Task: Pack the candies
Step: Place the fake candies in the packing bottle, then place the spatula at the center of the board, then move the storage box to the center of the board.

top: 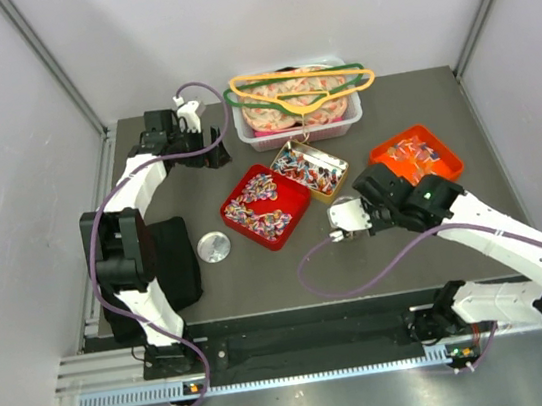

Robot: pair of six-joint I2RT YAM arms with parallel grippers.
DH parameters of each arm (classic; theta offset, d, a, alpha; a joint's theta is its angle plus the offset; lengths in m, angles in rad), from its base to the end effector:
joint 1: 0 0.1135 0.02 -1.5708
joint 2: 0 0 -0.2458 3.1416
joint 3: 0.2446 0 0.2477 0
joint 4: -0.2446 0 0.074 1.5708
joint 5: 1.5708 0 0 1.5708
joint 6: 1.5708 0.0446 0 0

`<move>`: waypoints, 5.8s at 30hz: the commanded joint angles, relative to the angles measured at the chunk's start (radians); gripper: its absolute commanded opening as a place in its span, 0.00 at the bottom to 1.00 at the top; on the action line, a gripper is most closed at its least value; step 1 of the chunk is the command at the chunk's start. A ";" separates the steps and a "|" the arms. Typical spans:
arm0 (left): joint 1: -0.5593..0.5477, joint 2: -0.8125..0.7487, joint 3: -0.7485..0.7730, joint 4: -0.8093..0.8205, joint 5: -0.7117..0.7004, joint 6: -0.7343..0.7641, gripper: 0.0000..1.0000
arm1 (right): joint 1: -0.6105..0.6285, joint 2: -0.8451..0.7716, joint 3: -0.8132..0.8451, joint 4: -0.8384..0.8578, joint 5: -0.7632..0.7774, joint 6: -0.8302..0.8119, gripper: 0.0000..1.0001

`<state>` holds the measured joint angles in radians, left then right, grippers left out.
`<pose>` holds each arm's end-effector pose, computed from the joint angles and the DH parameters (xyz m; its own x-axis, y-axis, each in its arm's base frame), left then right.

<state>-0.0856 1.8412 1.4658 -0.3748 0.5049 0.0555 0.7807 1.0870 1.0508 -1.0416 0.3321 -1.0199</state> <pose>0.4106 -0.0569 0.2410 -0.6545 0.1049 -0.7487 0.4644 0.8372 -0.2887 0.1544 0.1325 0.2800 0.1459 -0.9893 -0.0030 -0.8241 -0.1198 -0.5536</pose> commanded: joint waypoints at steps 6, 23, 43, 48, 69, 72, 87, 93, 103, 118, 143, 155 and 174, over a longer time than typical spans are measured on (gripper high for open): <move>0.007 -0.059 -0.005 0.030 0.015 0.009 0.99 | 0.058 0.048 0.089 -0.015 0.090 -0.037 0.00; 0.015 -0.080 -0.047 0.040 0.032 0.023 0.99 | 0.109 0.102 0.149 -0.046 0.208 -0.106 0.00; -0.019 -0.122 -0.137 0.005 0.047 0.179 0.99 | -0.265 -0.059 0.111 -0.061 -0.010 0.055 0.00; -0.055 -0.126 -0.168 0.017 0.024 0.216 0.98 | -0.421 -0.096 0.065 -0.041 -0.120 0.116 0.00; -0.117 -0.068 -0.243 0.146 -0.169 0.279 0.69 | -0.926 -0.389 -0.232 0.118 -0.301 0.149 0.00; -0.120 -0.059 -0.245 0.151 -0.154 0.280 0.66 | -0.939 -0.398 -0.264 0.124 -0.301 0.159 0.00; -0.128 -0.036 -0.259 0.149 -0.103 0.268 0.59 | -0.971 -0.404 -0.417 0.199 -0.311 0.207 0.00; -0.131 0.007 -0.245 0.157 -0.101 0.268 0.47 | -0.971 -0.403 -0.417 0.199 -0.312 0.215 0.00; -0.137 0.032 -0.214 0.165 -0.132 0.262 0.29 | -0.971 -0.401 -0.446 0.193 -0.320 0.213 0.00; -0.120 0.104 -0.111 0.123 -0.200 0.262 0.23 | -0.975 -0.289 -0.543 0.389 -0.222 0.193 0.00; 0.024 0.257 0.096 0.099 -0.203 0.293 0.20 | -1.104 -0.145 -0.535 0.515 -0.275 0.141 0.08; 0.041 0.351 0.249 0.085 -0.195 0.270 0.22 | -1.103 -0.102 -0.568 0.549 -0.298 0.145 0.27; 0.070 0.270 0.196 0.096 -0.157 0.259 0.84 | -1.101 -0.303 -0.134 -0.026 -0.485 0.104 0.82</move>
<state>-0.0265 2.1857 1.6718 -0.3042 0.3096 0.3283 -0.3107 0.8127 0.7269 -0.8433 -0.0219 -0.8886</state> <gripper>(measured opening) 0.753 0.779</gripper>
